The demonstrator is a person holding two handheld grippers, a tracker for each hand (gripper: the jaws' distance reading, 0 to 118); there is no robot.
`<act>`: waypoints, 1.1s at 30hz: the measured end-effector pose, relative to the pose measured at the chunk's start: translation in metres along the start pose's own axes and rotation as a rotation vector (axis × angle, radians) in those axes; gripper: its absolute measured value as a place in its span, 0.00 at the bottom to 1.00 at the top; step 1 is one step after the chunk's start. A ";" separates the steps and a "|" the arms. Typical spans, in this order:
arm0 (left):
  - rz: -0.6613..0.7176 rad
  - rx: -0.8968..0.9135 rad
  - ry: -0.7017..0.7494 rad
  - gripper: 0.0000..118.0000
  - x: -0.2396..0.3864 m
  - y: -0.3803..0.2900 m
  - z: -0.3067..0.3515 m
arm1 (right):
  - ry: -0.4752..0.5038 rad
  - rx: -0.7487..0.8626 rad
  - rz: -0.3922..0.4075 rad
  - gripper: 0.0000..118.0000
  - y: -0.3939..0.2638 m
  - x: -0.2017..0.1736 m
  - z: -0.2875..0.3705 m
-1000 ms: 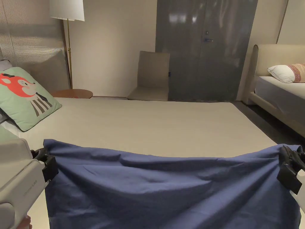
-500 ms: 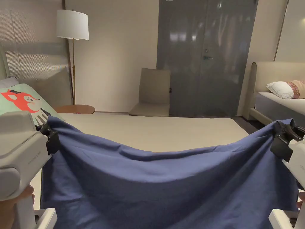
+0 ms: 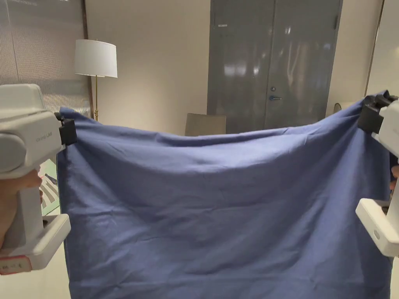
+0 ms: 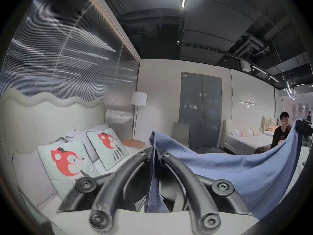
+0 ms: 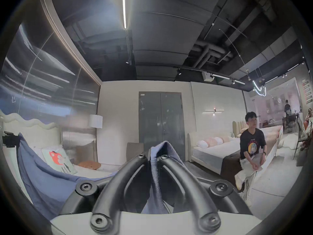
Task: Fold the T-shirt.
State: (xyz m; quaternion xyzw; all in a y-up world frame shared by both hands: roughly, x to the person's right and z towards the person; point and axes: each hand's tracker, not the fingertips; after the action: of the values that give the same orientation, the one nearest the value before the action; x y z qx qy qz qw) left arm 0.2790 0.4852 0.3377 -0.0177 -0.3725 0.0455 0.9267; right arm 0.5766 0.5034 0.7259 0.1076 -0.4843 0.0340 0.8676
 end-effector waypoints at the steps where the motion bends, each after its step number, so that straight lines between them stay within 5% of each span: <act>1: 0.000 0.004 0.005 0.01 0.002 0.006 -0.015 | -0.004 0.006 0.001 0.05 0.004 -0.001 -0.015; 19: 0.035 0.067 0.047 0.01 0.042 0.014 -0.199 | -0.036 0.054 0.059 0.05 -0.006 -0.019 -0.187; 33: 0.059 0.011 0.066 0.01 0.036 -0.041 -0.203 | 0.000 -0.072 0.101 0.05 -0.073 -0.013 -0.189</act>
State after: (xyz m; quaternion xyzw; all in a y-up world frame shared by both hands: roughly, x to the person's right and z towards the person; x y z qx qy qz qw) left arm 0.4479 0.4482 0.2186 -0.0253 -0.3410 0.0742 0.9368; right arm 0.7387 0.4744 0.6078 0.0517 -0.4901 0.0601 0.8680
